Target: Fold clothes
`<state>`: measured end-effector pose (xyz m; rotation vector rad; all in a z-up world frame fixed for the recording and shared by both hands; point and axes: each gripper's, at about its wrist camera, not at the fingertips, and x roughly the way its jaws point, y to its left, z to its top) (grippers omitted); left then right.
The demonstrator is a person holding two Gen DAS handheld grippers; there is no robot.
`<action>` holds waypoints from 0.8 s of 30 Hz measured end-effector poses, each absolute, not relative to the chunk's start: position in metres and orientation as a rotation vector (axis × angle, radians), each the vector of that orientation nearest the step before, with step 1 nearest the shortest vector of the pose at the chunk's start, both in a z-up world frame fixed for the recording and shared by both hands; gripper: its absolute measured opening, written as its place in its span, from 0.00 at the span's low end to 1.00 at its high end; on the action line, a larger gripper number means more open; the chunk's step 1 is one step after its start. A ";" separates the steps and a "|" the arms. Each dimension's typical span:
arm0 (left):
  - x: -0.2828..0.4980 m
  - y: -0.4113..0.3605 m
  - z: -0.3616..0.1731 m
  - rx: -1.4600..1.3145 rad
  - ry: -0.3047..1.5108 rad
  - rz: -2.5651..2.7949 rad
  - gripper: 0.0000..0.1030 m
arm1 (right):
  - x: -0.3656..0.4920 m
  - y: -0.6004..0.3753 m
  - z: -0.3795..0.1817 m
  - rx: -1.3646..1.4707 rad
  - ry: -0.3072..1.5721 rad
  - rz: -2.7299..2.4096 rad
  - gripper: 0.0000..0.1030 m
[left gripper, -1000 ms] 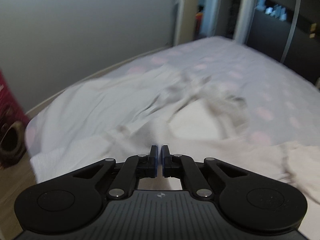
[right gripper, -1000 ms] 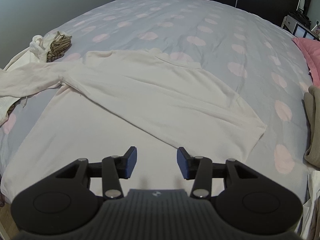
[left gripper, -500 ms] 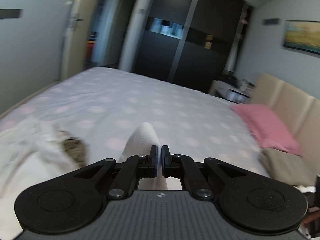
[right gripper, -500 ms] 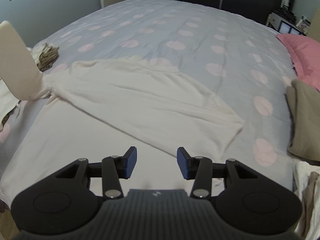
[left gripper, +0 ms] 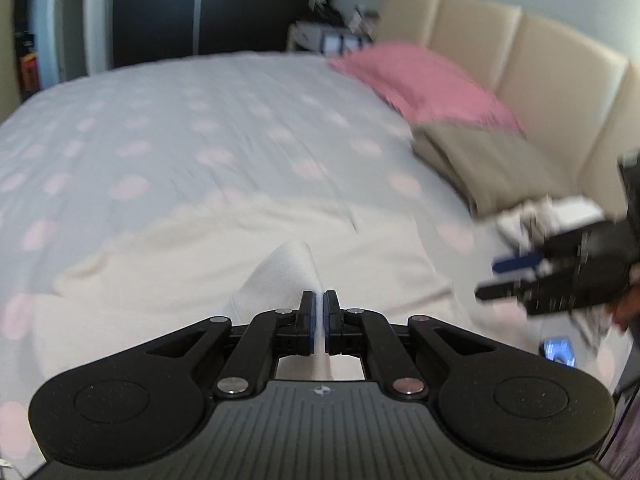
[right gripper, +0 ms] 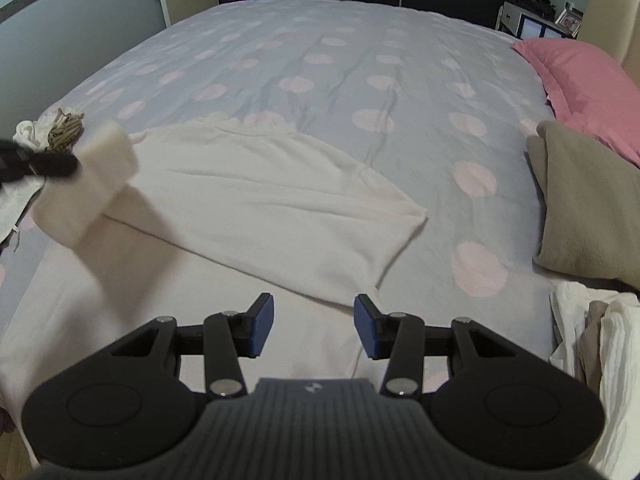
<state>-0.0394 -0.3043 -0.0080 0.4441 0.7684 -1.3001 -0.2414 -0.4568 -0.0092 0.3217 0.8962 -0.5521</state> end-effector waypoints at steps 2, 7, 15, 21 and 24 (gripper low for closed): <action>-0.046 -0.310 -0.019 0.471 0.789 -1.310 0.03 | -0.240 -0.456 -0.012 0.320 0.904 -0.542 0.47; -0.052 -0.301 -0.021 0.479 0.791 -1.331 0.25 | -0.235 -0.453 -0.017 0.308 0.918 -0.521 0.47; -0.014 -0.271 -0.013 0.482 0.753 -1.191 0.40 | -0.220 -0.447 -0.020 0.344 0.886 -0.463 0.46; 0.026 -0.240 -0.021 0.462 0.800 -1.073 0.40 | -0.183 -0.425 -0.020 0.306 0.885 -0.346 0.46; 0.042 -0.221 -0.025 0.458 0.817 -1.028 0.40 | -0.157 -0.413 -0.023 0.299 0.902 -0.288 0.46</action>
